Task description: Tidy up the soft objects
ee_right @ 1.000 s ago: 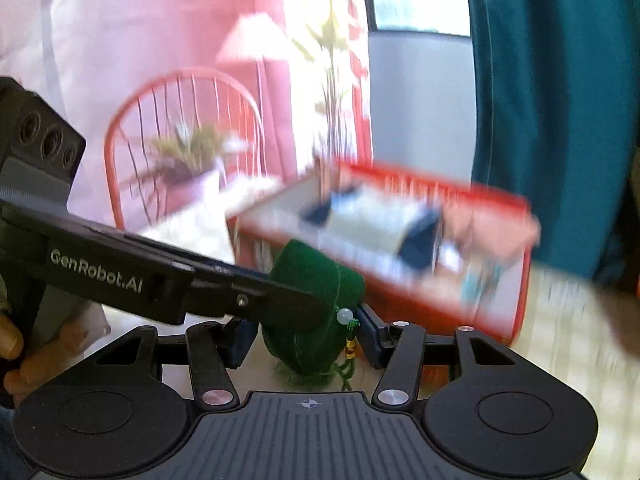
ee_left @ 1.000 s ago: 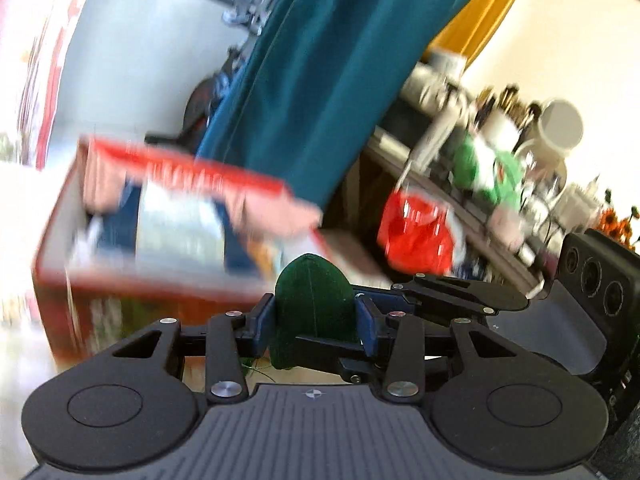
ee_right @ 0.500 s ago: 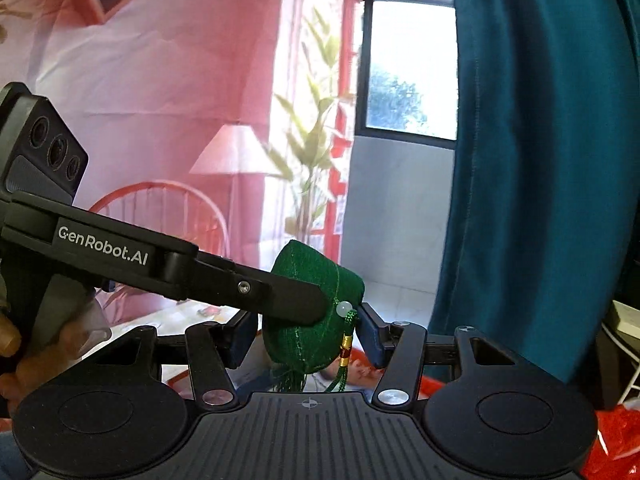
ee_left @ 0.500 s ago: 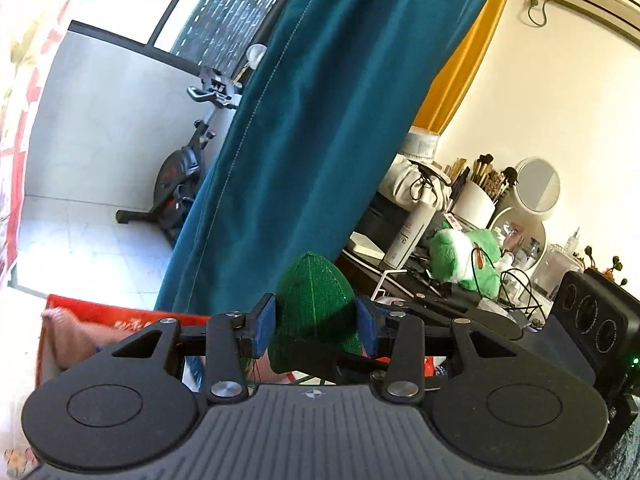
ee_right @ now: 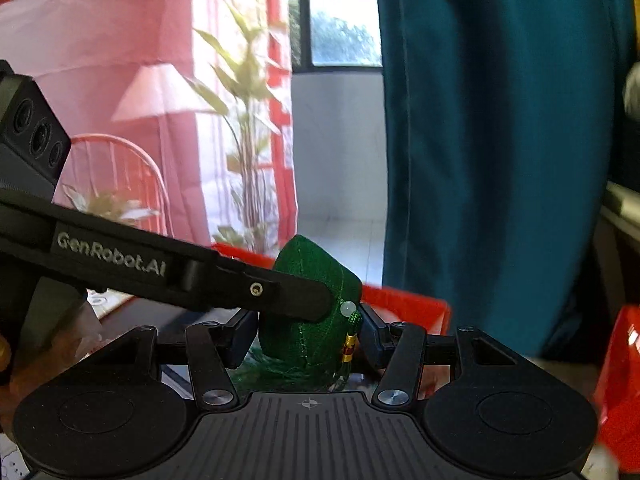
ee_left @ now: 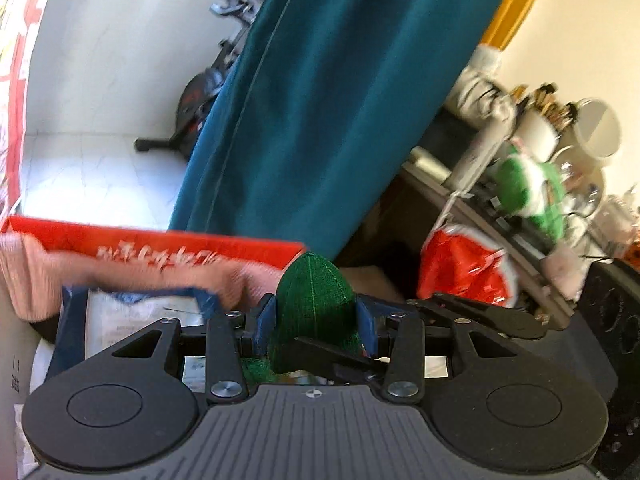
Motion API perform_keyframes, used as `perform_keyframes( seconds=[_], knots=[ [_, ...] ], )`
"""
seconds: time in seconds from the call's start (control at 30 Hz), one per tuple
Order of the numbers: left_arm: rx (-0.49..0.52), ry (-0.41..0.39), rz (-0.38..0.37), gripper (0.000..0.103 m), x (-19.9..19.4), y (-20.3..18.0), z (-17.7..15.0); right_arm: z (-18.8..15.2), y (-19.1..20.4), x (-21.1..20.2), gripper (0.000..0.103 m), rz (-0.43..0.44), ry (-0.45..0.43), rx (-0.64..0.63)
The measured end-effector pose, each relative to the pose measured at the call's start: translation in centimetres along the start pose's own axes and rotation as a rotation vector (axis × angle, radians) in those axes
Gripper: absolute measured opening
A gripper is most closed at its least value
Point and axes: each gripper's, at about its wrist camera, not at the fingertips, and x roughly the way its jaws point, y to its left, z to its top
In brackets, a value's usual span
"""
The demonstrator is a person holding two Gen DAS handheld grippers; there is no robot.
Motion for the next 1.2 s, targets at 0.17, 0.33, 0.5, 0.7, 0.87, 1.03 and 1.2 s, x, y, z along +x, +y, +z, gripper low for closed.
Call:
perform_keyframes(
  seconds=[0.17,0.33,0.5,0.7,0.87,1.03,1.2],
  knots=[
    [-0.005,0.019,0.070,0.046,1.6,1.6,-0.3,-1.7,-1.1,2.4,0.050,-0.003,0.044,0.039],
    [0.018,-0.001,0.147,0.064,0.7,2.1,-0.2,-2.3,-1.4,3.1,0.051,-0.014,0.081,0.032],
    [0.046,-0.045,0.224,0.084,-1.1,2.0,0.1,-2.5,-1.9,2.7,0.055,-0.057,0.107,0.039],
    [0.094,-0.072,0.307,0.100,-3.2,0.9,0.1,-2.4,-1.8,1.4,0.065,-0.083,0.104,0.032],
    [0.072,-0.087,0.325,0.103,-5.6,0.6,0.1,-1.8,-1.4,0.1,0.081,-0.107,0.084,0.039],
    [0.127,-0.106,0.409,0.103,-7.8,-0.7,0.0,-0.9,-0.9,-1.6,0.099,-0.121,0.053,0.048],
    [0.187,-0.088,0.536,0.103,-9.3,-2.3,-0.4,0.0,-0.2,-3.8,0.102,-0.124,0.016,0.079]
  ],
)
